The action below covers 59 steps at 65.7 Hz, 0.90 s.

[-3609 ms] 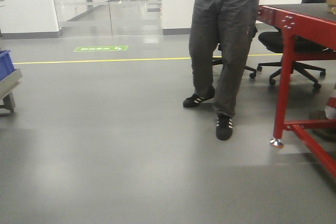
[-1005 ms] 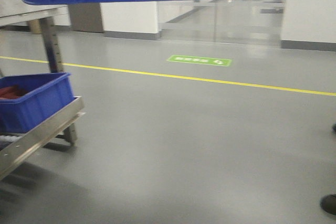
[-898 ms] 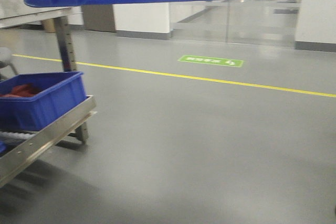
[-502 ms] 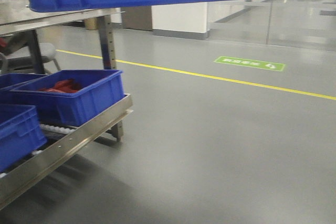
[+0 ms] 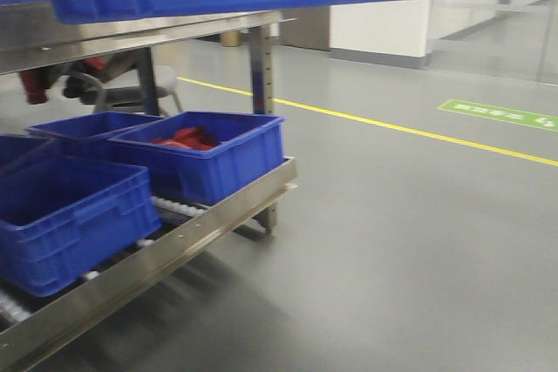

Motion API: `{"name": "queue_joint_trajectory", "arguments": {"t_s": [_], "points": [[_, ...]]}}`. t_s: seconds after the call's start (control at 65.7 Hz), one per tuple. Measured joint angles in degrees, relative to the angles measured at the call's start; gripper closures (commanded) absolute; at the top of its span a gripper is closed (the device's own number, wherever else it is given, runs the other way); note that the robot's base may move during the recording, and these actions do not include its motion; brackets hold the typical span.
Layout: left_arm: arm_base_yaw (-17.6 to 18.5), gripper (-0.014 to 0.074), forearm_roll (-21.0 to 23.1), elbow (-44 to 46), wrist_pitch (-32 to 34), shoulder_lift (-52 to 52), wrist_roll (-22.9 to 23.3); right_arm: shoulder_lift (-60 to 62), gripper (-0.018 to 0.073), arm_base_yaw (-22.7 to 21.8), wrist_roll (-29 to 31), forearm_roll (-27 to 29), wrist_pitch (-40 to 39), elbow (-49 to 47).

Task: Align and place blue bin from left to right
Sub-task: 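Carry the bin with both grippers up to the roller rack of blue bins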

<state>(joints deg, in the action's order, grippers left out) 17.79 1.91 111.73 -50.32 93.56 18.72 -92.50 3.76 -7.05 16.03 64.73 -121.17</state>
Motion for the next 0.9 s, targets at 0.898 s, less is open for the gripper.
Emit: {"name": "queue_joint_trajectory", "arguments": {"t_s": [0.898], "points": [[0.00,0.0708,-0.11,0.00,0.00,0.13,-0.10,-0.11,0.0631,0.00,0.00,0.00,0.00,0.00]]}}
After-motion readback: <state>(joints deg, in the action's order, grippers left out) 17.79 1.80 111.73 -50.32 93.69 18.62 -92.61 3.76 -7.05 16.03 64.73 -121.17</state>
